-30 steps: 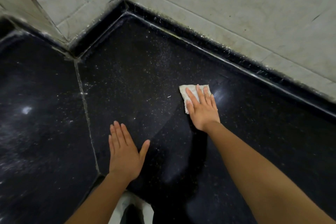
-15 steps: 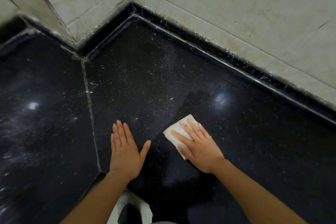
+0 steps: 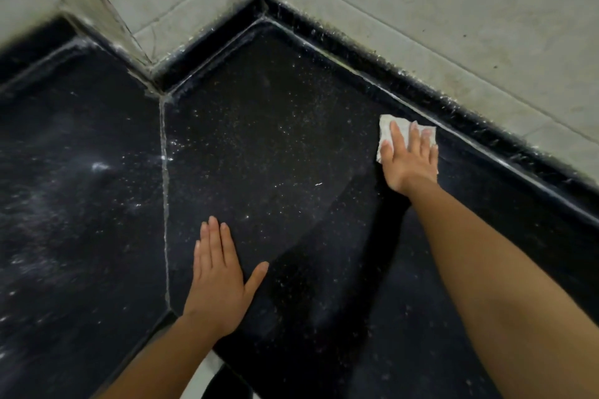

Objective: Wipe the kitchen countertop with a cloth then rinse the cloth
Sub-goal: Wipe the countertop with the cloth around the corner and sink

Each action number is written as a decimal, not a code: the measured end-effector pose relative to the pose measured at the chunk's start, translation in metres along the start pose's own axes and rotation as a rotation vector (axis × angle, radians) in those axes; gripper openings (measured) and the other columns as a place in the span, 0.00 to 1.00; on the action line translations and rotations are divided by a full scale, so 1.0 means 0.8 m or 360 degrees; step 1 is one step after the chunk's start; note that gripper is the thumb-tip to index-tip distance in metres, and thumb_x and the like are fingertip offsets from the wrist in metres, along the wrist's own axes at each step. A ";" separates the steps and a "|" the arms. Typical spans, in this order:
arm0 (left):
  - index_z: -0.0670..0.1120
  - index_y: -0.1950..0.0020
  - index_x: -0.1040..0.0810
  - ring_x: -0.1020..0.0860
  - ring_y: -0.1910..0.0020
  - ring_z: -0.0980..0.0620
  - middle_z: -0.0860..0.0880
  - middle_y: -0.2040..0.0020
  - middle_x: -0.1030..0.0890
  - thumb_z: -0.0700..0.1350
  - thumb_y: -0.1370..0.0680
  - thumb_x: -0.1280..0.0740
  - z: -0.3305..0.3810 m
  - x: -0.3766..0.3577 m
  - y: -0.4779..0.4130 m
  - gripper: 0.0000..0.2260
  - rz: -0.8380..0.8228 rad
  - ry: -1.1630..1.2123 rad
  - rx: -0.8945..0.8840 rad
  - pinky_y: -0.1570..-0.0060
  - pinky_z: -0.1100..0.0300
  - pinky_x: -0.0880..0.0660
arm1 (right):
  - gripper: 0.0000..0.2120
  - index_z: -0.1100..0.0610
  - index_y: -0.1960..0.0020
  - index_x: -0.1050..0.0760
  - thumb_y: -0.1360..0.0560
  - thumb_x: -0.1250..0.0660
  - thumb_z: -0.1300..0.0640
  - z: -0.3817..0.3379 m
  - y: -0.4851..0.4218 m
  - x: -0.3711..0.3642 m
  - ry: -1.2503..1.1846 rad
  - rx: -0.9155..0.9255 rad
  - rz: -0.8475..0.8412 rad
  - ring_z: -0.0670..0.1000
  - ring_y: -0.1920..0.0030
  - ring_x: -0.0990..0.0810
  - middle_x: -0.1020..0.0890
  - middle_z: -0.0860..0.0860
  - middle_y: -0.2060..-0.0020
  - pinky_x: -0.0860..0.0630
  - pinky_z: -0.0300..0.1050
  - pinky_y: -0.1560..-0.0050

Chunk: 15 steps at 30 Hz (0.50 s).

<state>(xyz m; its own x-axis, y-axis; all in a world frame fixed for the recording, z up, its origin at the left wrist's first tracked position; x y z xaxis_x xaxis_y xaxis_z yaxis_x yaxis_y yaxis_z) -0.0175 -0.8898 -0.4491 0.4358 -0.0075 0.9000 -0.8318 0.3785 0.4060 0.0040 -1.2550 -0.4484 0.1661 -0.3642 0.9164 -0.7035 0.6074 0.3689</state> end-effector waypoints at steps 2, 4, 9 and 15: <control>0.38 0.27 0.70 0.72 0.27 0.45 0.40 0.27 0.72 0.71 0.29 0.68 0.001 0.000 0.000 0.43 0.0016 -0.0003 -0.0006 0.29 0.51 0.67 | 0.26 0.44 0.22 0.62 0.18 0.61 0.42 -0.010 0.001 -0.003 -0.0036 -0.0047 0.0019 0.55 0.23 0.66 0.62 0.53 0.22 0.67 0.54 0.26; 0.38 0.27 0.69 0.71 0.27 0.44 0.39 0.27 0.71 0.70 0.29 0.67 0.001 0.001 0.000 0.43 0.0010 -0.0012 -0.0013 0.29 0.51 0.67 | 0.27 0.45 0.22 0.62 0.18 0.61 0.43 -0.025 0.015 -0.010 -0.0029 -0.0012 0.0009 0.56 0.23 0.65 0.62 0.54 0.22 0.67 0.55 0.26; 0.38 0.27 0.70 0.72 0.28 0.45 0.40 0.27 0.73 0.71 0.30 0.68 0.001 0.002 0.000 0.44 -0.0022 0.0005 -0.0024 0.29 0.52 0.68 | 0.26 0.46 0.23 0.67 0.18 0.62 0.44 -0.081 0.101 -0.051 0.0128 0.0397 -0.0111 0.58 0.24 0.67 0.63 0.56 0.23 0.69 0.55 0.26; 0.39 0.29 0.72 0.74 0.29 0.46 0.41 0.29 0.75 0.71 0.32 0.71 0.002 0.006 0.001 0.45 -0.0051 0.0044 -0.0038 0.30 0.53 0.70 | 0.27 0.46 0.24 0.68 0.18 0.60 0.45 -0.127 0.203 -0.096 0.0349 0.1033 -0.0297 0.55 0.28 0.75 0.67 0.53 0.24 0.73 0.53 0.29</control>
<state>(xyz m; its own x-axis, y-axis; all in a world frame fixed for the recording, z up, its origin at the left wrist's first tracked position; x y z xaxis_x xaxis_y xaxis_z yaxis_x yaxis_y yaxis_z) -0.0169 -0.8910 -0.4444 0.4719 0.0056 0.8816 -0.8089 0.4006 0.4304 -0.0530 -1.0567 -0.4435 0.4116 -0.2291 0.8821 -0.9080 -0.0195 0.4186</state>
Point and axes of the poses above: each hand's wrist, its own y-axis away from the middle knuckle, its own x-axis out of the back of the hand, z = x × y, the point moved 1 cm from there along -y, towards the middle knuckle
